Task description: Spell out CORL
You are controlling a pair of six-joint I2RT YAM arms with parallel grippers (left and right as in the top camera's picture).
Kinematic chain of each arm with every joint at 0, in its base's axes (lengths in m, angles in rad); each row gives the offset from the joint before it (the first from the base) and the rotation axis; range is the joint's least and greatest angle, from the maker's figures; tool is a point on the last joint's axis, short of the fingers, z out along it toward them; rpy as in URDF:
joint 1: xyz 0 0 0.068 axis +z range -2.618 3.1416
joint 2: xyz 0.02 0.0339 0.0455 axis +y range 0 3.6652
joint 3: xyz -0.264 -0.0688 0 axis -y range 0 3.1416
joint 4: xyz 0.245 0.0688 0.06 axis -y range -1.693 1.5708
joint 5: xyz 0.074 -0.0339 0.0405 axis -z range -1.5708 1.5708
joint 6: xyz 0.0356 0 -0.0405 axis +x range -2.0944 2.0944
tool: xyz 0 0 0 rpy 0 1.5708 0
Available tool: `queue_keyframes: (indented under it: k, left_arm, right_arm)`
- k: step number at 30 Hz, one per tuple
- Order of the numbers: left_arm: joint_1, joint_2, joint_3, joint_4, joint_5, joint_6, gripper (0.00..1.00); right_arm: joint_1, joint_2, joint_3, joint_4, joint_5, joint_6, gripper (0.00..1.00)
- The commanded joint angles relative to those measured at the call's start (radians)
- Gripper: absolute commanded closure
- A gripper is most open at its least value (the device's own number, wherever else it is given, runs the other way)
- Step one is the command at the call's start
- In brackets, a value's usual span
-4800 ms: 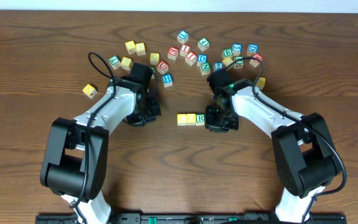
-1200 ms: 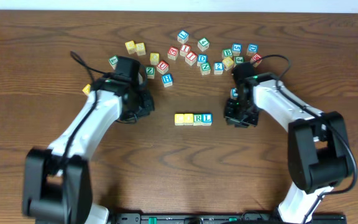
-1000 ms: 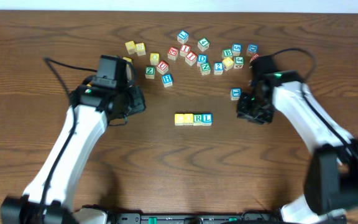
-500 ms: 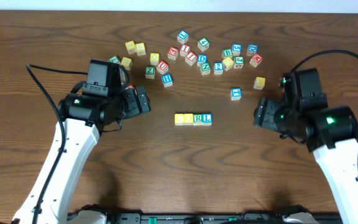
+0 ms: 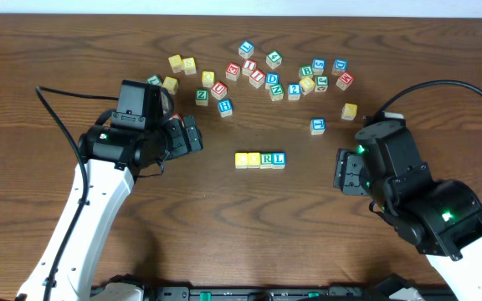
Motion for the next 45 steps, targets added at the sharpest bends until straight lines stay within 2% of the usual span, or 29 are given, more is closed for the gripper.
queue_keyframes:
  k: [1, 10, 14, 20, 21, 22, 45]
  left_arm:
    - [0.005, -0.006, -0.005, -0.003, -0.014, 0.003, 0.02]
    - [0.005, -0.006, -0.005, -0.004, -0.014, 0.003, 0.02]
    - [0.005, -0.006, -0.005, -0.003, -0.014, 0.003, 0.02]
    - [0.005, -0.006, -0.005, -0.003, -0.014, 0.003, 0.02]
    - [0.005, -0.006, -0.005, -0.003, -0.014, 0.003, 0.02]
    - [0.005, -0.006, -0.005, -0.003, -0.014, 0.003, 0.02]
    - [0.005, -0.006, -0.005, -0.003, -0.014, 0.003, 0.02]
  right_arm:
    - [0.01, -0.032, 0.011, -0.008, 0.061, 0.018, 0.29]
    - [0.009, -0.235, 0.01, -0.074, 0.135, 0.02, 0.27]
    - [0.009, -0.313, -0.013, -0.127, 0.147, 0.086, 0.26]
    - [0.009, -0.354, -0.091, -0.076, 0.144, 0.113, 0.25]
    - [0.009, -0.353, -0.103, -0.056, 0.143, 0.113, 0.23]
    - [0.009, -0.353, -0.112, -0.043, 0.143, 0.113, 0.01]
    - [0.008, -0.353, -0.121, -0.004, 0.148, 0.112, 0.01]
